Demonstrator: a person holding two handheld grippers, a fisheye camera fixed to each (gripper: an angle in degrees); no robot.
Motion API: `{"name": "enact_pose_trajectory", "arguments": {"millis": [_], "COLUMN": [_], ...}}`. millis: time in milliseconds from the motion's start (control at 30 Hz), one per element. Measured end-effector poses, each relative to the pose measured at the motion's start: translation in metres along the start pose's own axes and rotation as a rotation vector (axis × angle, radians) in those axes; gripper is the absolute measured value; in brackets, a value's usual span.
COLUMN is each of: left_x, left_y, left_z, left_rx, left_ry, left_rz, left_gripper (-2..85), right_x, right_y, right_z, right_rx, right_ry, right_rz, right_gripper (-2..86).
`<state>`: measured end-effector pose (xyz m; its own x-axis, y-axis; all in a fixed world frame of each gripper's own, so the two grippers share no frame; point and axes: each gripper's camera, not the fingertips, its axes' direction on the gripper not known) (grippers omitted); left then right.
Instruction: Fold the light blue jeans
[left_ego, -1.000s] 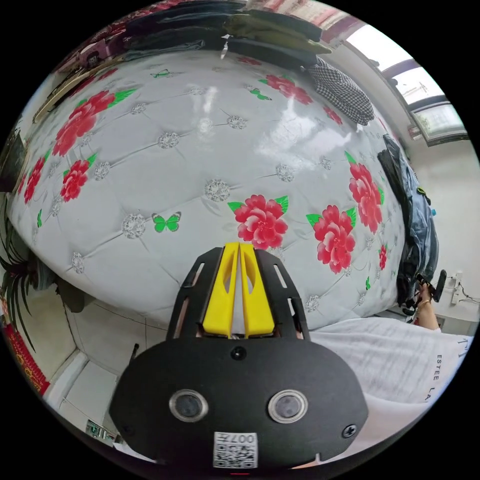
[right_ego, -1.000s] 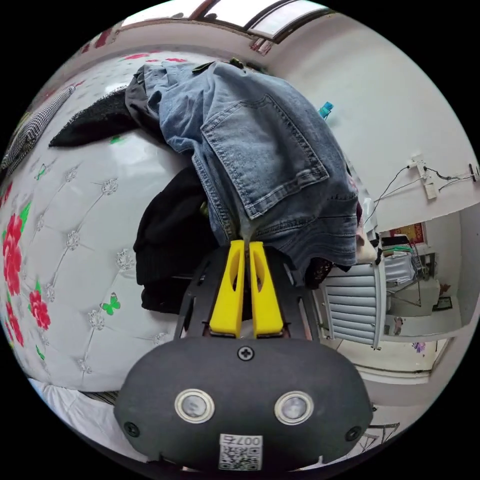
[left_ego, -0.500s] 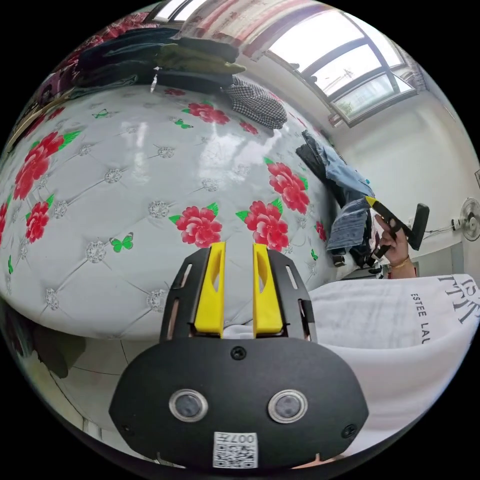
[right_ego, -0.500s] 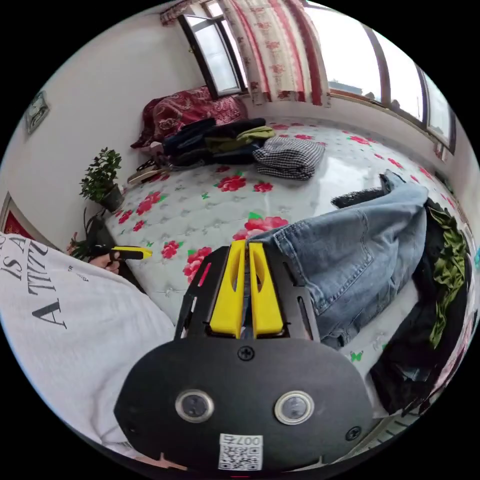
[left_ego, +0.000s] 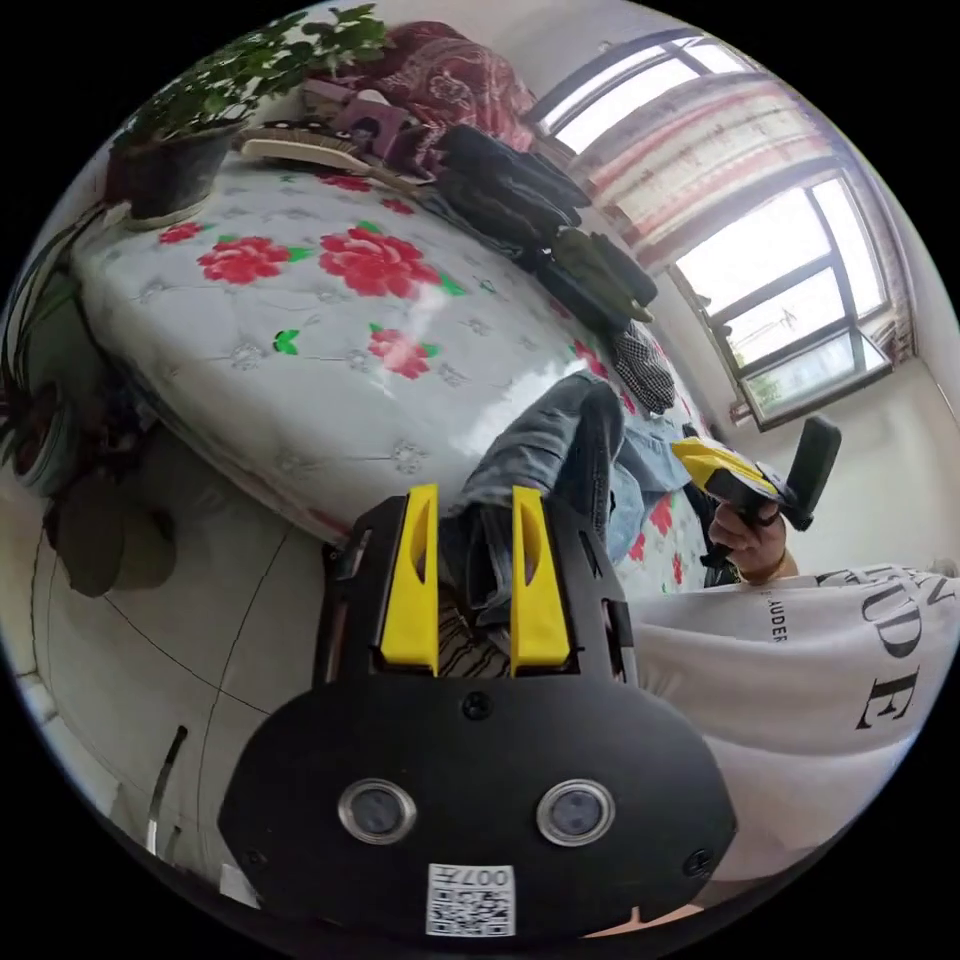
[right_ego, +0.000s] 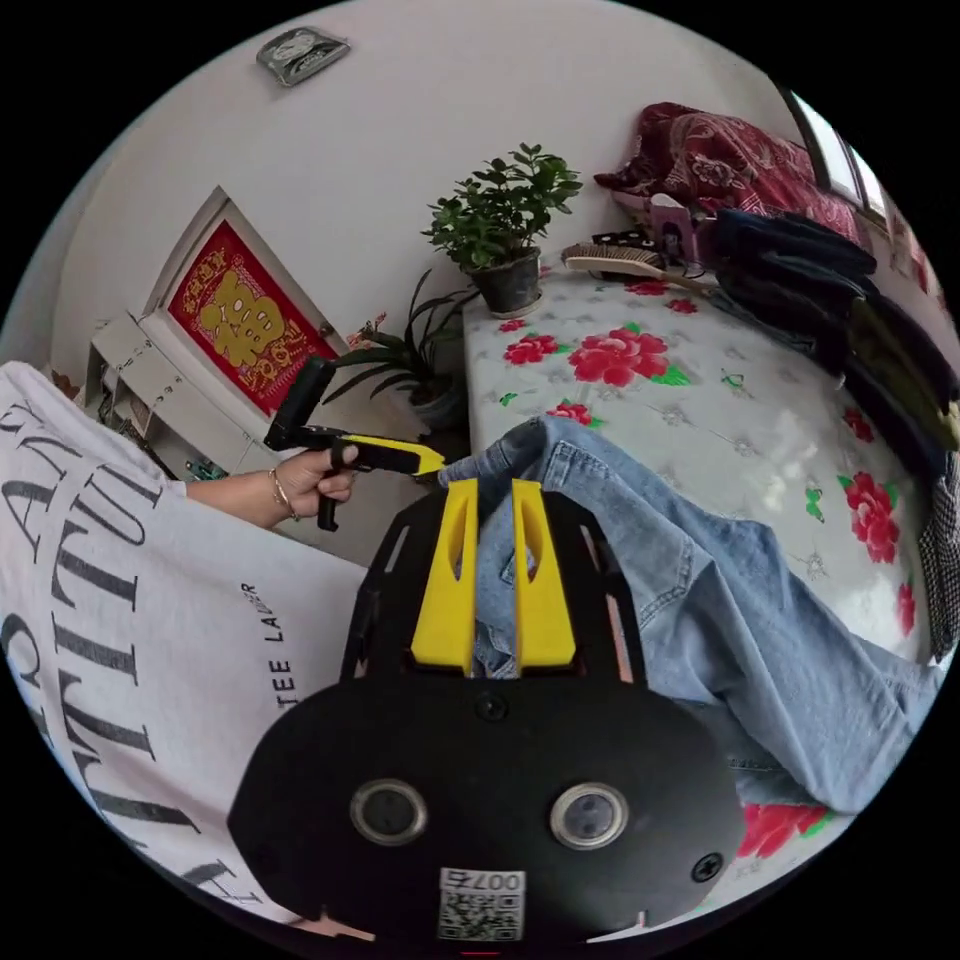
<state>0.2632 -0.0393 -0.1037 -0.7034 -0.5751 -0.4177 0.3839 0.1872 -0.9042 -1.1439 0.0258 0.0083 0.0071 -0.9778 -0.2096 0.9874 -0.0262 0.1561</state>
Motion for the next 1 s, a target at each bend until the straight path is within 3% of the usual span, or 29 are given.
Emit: {"name": "enact_pose_trajectory", "arguments": {"millis": [167,233,400,500,633,733,867,1000], "left_x": [-0.012,0.008,0.075,0.105,0.093,0.078,0.075,0.069], "left_y": [0.002,-0.009,-0.04,-0.053,-0.088,-0.108,-0.12,-0.123], "left_z": [-0.025,-0.017,0.039,0.089,0.104,0.079,0.054,0.116], "left_rx": [-0.014,-0.051,-0.184,-0.304,-0.321,-0.217,-0.127,-0.383], "left_ry": [-0.048,-0.061,-0.041,-0.226,-0.26,-0.249,-0.279,-0.3], "left_rz": [0.011,0.094,0.351,0.484,0.359,0.244,0.265,0.294], "left_gripper": [12.1,13.0,16.5,16.5,16.4,14.0,15.9,15.4], "right_x": [0.095,0.132,0.173,0.197,0.227,0.243,0.258,0.285], "right_y": [0.089,0.144,0.217,0.256,0.293,0.304,0.308,0.33], "right_z": [-0.048,-0.088,-0.147,-0.176,-0.193,-0.191,-0.183,-0.163], "right_rx": [0.056,0.072,0.02,0.075,0.129,0.107,0.074,0.077], "right_ry": [0.292,0.446,0.64,0.657,0.65,0.649,0.687,0.622], "right_rz": [0.417,0.594,0.787,0.952,1.121,1.165,1.185,1.315], "right_gripper": [6.1,7.5,9.1,9.7,10.1,10.0,9.6,8.2]}}
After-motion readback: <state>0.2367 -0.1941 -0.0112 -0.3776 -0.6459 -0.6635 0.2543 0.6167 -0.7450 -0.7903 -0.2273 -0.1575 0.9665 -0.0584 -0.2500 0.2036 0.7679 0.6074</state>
